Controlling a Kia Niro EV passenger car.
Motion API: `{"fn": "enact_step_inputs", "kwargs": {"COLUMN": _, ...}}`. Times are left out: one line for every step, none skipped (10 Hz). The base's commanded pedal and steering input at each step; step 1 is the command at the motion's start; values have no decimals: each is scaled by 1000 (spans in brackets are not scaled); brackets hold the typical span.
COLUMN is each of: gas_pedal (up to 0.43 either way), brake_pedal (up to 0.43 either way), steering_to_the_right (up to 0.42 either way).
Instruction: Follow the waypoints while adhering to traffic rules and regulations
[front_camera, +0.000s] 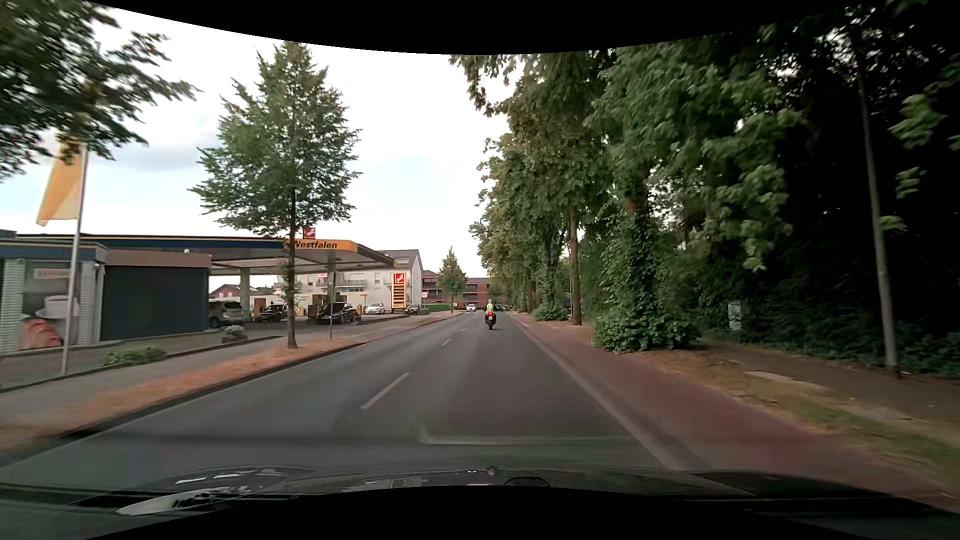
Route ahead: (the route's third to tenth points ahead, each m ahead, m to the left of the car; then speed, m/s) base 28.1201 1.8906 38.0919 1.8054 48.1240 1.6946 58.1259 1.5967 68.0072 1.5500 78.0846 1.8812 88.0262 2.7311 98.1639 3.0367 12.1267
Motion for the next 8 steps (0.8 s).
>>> {"fn": "enact_step_inputs", "kwargs": {"gas_pedal": 150, "brake_pedal": 0, "steering_to_the_right": 0}}
{"fn": "enact_step_inputs", "kwargs": {"gas_pedal": 150, "brake_pedal": 0, "steering_to_the_right": 0}}
{"fn": "enact_step_inputs", "kwargs": {"gas_pedal": 150, "brake_pedal": 0, "steering_to_the_right": 0}}
{"fn": "enact_step_inputs", "kwargs": {"gas_pedal": 150, "brake_pedal": 0, "steering_to_the_right": 0}}
{"fn": "enact_step_inputs", "kwargs": {"gas_pedal": 150, "brake_pedal": 0, "steering_to_the_right": 0}}
{"fn": "enact_step_inputs", "kwargs": {"gas_pedal": 150, "brake_pedal": 0, "steering_to_the_right": 0}}
{"fn": "enact_step_inputs", "kwargs": {"gas_pedal": 150, "brake_pedal": 0, "steering_to_the_right": 0}}
{"fn": "enact_step_inputs", "kwargs": {"gas_pedal": 150, "brake_pedal": 0, "steering_to_the_right": 0}}
